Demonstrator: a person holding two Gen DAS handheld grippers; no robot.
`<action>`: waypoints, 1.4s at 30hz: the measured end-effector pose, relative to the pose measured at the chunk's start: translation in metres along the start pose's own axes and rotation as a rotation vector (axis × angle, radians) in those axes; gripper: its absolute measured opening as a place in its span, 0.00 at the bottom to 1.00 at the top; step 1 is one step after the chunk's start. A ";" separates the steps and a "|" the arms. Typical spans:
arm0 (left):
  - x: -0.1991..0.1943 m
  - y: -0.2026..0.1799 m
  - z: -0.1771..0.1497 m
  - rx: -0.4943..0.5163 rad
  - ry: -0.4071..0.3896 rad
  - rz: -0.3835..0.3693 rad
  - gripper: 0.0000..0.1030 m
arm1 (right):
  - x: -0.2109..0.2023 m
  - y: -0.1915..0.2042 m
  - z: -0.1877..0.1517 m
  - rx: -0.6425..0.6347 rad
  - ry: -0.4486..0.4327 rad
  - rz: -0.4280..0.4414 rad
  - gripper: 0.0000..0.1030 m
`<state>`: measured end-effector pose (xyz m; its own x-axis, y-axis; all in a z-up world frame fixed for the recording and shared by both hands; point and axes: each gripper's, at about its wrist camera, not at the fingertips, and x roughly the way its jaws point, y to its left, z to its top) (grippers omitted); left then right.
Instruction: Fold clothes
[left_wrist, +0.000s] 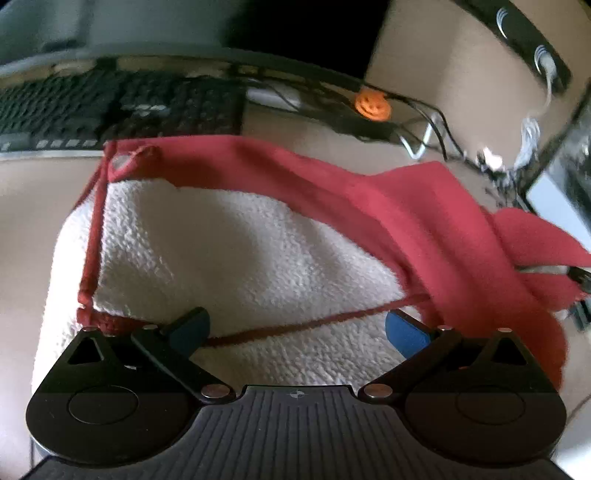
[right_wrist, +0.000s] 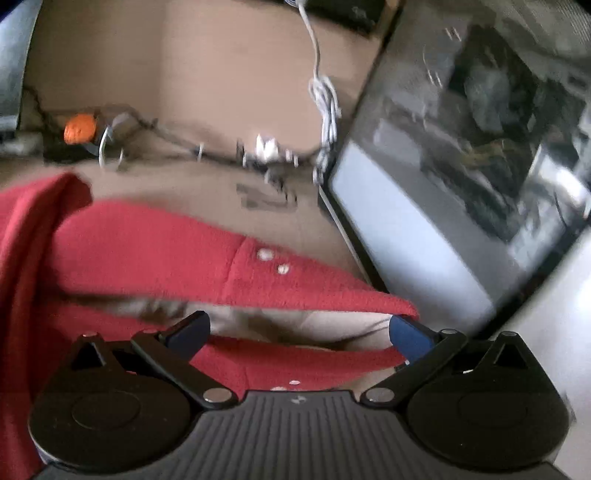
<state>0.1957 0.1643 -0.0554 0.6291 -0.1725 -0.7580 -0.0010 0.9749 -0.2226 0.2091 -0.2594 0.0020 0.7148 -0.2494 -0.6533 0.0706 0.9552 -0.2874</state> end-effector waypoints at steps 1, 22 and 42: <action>0.003 -0.003 0.002 0.033 0.010 0.014 1.00 | -0.006 0.000 -0.007 -0.015 0.028 0.046 1.00; -0.028 0.002 -0.007 -0.121 -0.020 -0.013 1.00 | -0.016 0.140 0.015 -0.577 -0.218 0.621 1.00; -0.007 -0.094 -0.005 0.115 0.131 -0.238 1.00 | 0.051 0.049 0.116 -0.019 -0.124 0.642 1.00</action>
<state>0.1873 0.0733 -0.0320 0.4953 -0.4076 -0.7672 0.2273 0.9132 -0.3384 0.3302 -0.2064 0.0358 0.6860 0.3908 -0.6138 -0.4084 0.9049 0.1197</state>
